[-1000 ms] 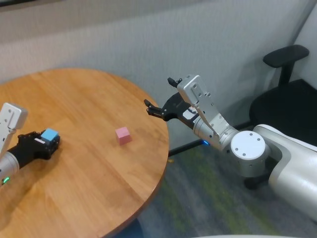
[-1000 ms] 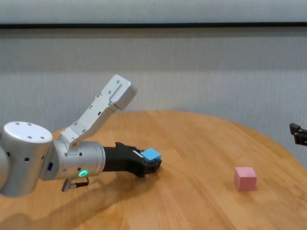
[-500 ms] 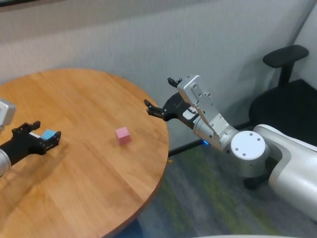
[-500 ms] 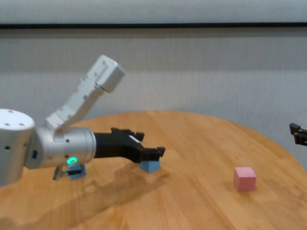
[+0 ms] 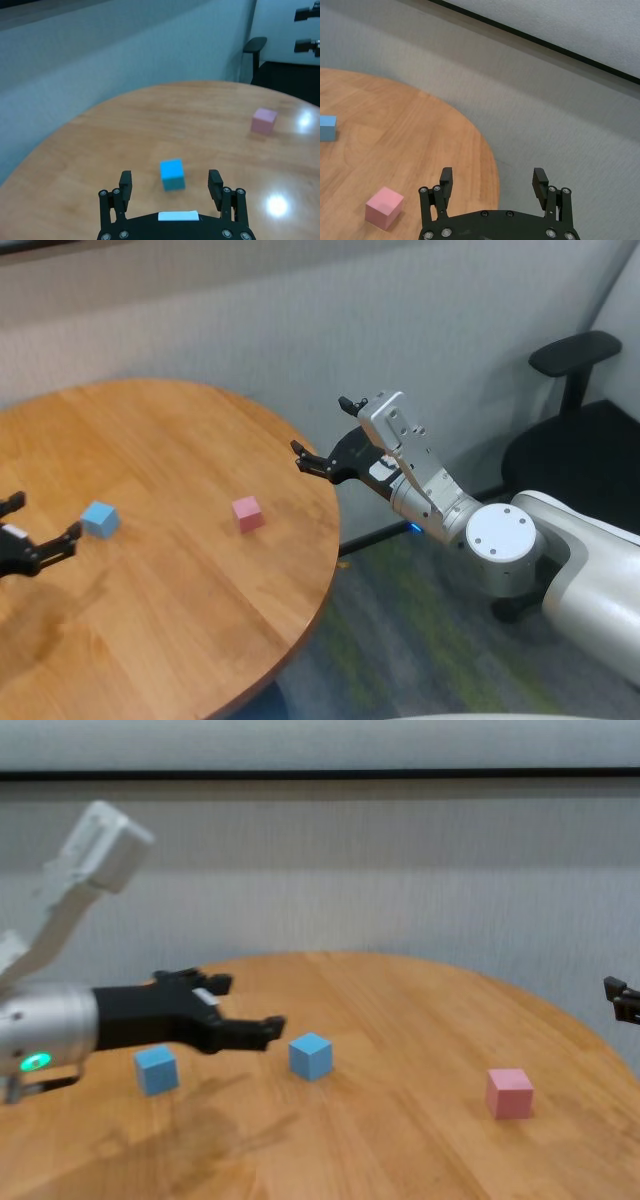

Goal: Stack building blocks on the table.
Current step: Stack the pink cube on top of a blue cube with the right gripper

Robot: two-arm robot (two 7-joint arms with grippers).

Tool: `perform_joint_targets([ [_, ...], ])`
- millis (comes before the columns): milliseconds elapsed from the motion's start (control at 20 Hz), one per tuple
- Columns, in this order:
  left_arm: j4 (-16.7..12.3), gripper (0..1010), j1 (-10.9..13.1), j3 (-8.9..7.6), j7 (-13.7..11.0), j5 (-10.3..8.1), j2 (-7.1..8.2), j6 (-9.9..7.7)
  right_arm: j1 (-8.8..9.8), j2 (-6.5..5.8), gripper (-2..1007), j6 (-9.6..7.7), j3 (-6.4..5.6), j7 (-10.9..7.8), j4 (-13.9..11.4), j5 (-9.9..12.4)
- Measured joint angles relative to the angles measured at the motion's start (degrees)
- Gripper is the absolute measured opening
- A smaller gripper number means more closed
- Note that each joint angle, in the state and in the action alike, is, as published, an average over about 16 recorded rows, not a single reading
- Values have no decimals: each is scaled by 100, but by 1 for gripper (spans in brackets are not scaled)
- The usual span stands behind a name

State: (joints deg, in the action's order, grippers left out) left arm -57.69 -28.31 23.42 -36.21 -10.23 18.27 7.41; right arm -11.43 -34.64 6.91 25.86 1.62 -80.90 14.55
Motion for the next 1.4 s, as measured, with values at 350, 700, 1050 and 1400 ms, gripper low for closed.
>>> perform_joint_targets([
  [350,-625,1000,467,-136,-45,-200,447,3,0,0,1005,0,0,0,0,0],
  [700,-750,1000,588,-172,-58,-252,565,16,55,51,1005,-37,-60,-109,-48,156],
  [1050,-685,1000,541,-155,-69,-238,523,21,207,216,1005,-262,-233,-292,-224,585],
  [1400,-651,1000,514,-146,-76,-229,502,24,370,499,1005,-756,-416,-438,-431,1121],
])
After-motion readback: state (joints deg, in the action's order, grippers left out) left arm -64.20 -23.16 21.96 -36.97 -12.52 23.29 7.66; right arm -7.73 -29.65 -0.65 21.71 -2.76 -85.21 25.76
